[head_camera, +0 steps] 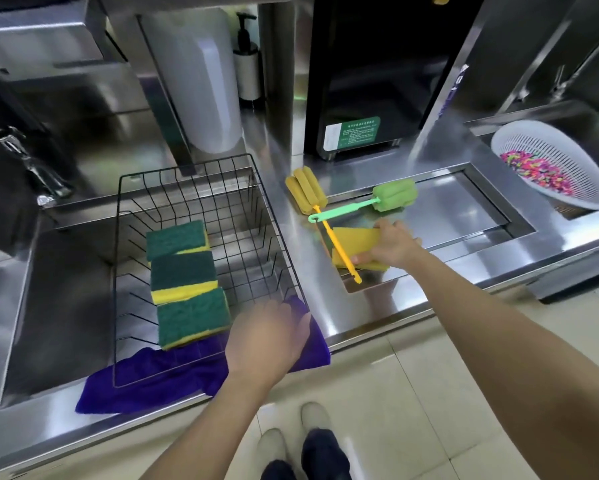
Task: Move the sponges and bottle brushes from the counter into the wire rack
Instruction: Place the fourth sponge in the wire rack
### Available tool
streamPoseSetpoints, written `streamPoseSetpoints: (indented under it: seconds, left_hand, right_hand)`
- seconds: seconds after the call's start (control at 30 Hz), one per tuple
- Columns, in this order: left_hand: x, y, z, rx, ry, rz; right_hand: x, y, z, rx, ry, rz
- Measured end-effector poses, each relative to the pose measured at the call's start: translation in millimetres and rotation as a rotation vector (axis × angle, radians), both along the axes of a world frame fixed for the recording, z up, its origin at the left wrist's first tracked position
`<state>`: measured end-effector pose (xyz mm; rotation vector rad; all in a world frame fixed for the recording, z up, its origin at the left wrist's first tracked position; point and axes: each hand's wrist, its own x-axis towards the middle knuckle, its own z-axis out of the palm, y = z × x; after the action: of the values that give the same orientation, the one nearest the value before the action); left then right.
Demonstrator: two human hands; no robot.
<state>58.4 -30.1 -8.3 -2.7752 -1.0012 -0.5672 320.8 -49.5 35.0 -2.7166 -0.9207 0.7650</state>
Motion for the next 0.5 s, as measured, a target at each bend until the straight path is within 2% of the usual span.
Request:
streamPoseSetpoints:
  seconds: [0.13, 0.27, 0.5]
  left_hand:
    - [0.2, -0.2, -0.9, 0.01, -0.015, -0.001]
    - [0.7, -0.8, -0.8, 0.008, -0.034, 0.011]
    - [-0.5, -5.2, 2.2, -0.045, -0.019, 0.044]
  right_hand:
    - [0.8, -2.8, 0.4, 0.021, 0.025, -0.094]
    - [5.8, -3.0, 10.5, 0.181, 0.144, -0.138]
    - [-1.3, 17.2, 39.1, 0.422, -0.141, -0.042]
